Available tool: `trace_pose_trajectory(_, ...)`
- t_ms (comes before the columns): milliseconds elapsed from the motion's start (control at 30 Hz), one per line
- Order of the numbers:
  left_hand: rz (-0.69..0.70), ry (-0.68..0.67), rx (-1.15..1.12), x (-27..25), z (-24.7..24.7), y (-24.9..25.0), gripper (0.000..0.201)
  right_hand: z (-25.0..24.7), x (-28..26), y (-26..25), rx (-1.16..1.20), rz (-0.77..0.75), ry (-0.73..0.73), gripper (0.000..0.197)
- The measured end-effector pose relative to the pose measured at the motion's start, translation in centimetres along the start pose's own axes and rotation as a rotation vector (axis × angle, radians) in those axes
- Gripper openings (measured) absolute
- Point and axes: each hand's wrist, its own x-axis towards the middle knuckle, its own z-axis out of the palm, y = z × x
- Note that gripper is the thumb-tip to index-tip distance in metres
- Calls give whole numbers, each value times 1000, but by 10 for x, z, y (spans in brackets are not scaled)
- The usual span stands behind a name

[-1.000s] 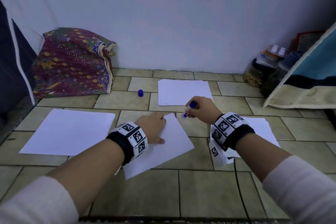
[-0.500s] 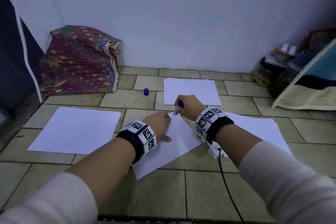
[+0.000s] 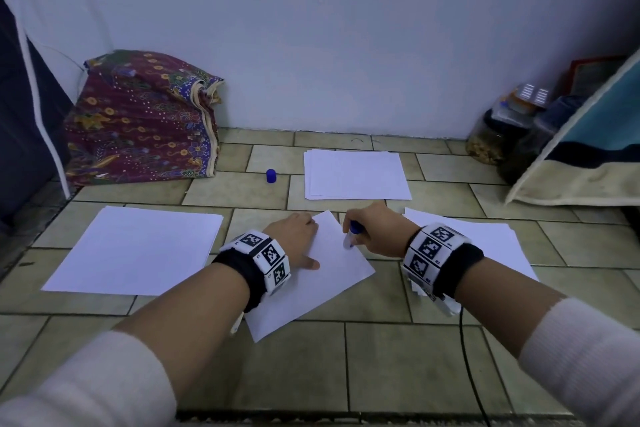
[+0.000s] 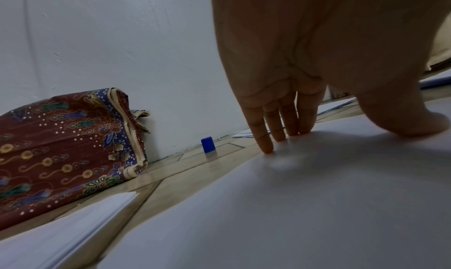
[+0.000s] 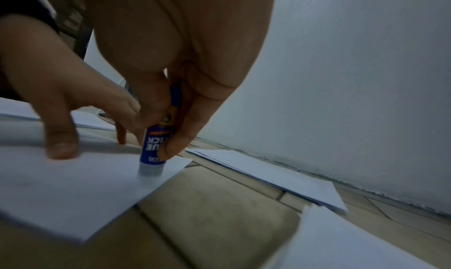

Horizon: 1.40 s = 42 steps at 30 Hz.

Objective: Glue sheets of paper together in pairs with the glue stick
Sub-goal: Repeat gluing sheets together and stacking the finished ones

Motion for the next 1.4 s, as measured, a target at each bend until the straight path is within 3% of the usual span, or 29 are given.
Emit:
trace_pose_trajectory(333,4,-5,-9,-2,0,0,78,9,-41,19,-21,-50,-37,18)
trace_pose_trajectory(467,-50,49,142,-2,-2,4,81,2,-46,23,-14,-45,-80,15)
trace_pose_trajectory(600,-134,132,152,-6,0,3,96,-9,-41,32,218,44,134,12)
trace_pose_trajectory(700,55,172,136,-7,1,4,90,-13,-31,35,530,142,279,7)
trace_pose_trajectory(800,296,21,176,-7,-2,11,57,-13,-18,33,809,234,310,13)
trace_pose_trajectory(933,246,-35,142,-8,-2,6,52,-6,-1,27,948,286,351,19)
trace_pose_trajectory(1167,42,27,111,-9,-6,-4,65,2,28,18,697,298,327,13)
trace_pose_trajectory(1400,-131,43,-62,-9,-5,-6,71,2,59,-18,380,99,290,17)
